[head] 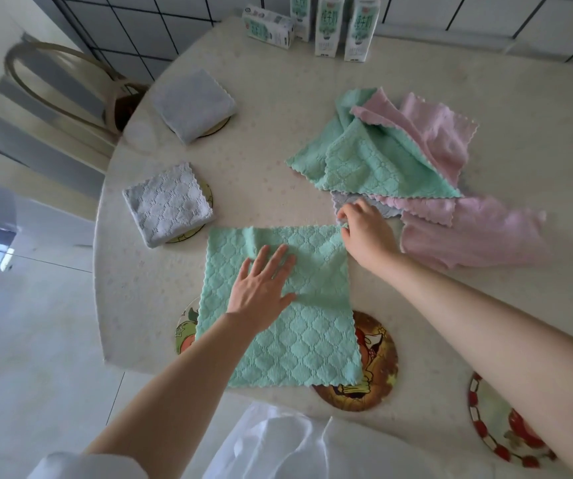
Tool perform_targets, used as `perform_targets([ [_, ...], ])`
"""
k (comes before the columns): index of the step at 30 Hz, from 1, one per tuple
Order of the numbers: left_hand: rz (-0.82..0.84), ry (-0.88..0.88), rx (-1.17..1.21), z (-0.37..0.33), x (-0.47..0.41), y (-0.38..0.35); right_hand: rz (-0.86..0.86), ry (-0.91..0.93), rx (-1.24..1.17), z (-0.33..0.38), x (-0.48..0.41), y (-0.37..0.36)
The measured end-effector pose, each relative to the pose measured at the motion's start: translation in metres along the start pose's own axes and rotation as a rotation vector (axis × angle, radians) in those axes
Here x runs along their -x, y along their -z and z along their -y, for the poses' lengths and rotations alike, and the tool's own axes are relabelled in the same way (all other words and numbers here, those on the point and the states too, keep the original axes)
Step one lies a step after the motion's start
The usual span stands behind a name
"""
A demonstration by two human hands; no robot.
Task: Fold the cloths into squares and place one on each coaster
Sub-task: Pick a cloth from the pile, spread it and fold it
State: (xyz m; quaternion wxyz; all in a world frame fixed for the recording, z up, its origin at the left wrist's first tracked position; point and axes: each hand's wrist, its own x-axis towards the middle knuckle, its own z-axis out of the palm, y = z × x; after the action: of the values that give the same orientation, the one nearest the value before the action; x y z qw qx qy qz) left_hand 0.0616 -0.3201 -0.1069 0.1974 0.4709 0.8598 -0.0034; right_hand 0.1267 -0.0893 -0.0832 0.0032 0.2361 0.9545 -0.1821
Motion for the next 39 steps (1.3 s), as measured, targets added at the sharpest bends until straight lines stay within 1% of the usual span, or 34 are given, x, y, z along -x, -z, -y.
perform_targets([
  [3, -0.033, 0.017, 0.039, 0.006, 0.014, -0.001, -0.034, 0.216, 0.030, 0.013, 0.036, 0.000],
  [6, -0.090, -0.058, 0.049, 0.017, 0.043, -0.008, 0.047, 0.387, 0.003, 0.024, 0.088, -0.004],
  [9, -0.134, -0.127, 0.049, 0.032, 0.078, -0.021, 0.145, 0.453, -0.013, 0.028, 0.143, -0.016],
  [12, -0.148, -0.190, 0.018, 0.046, 0.115, -0.035, 0.179, 0.488, 0.001, 0.027, 0.187, -0.032],
  [18, -0.118, -0.254, -0.049, 0.064, 0.168, -0.053, 0.173, 0.475, 0.136, 0.021, 0.228, -0.042],
  [22, -0.124, -0.261, -0.036, 0.066, 0.175, -0.053, 0.206, 0.504, 0.255, 0.017, 0.230, -0.039],
  [26, -0.128, -0.278, -0.075, 0.063, 0.174, -0.050, 0.202, 0.461, 0.336, 0.020, 0.223, -0.039],
  [29, -0.167, -0.270, -0.089, 0.064, 0.175, -0.052, 0.151, 0.434, 0.287, 0.019, 0.217, -0.040],
  [33, -0.251, -0.256, -0.089, 0.058, 0.169, -0.049, 0.049, 0.415, 0.112, 0.017, 0.220, -0.024],
  [39, -0.364, -0.321, -0.051, 0.053, 0.158, -0.046, 0.025, 0.417, 0.051, 0.007, 0.241, -0.018],
])
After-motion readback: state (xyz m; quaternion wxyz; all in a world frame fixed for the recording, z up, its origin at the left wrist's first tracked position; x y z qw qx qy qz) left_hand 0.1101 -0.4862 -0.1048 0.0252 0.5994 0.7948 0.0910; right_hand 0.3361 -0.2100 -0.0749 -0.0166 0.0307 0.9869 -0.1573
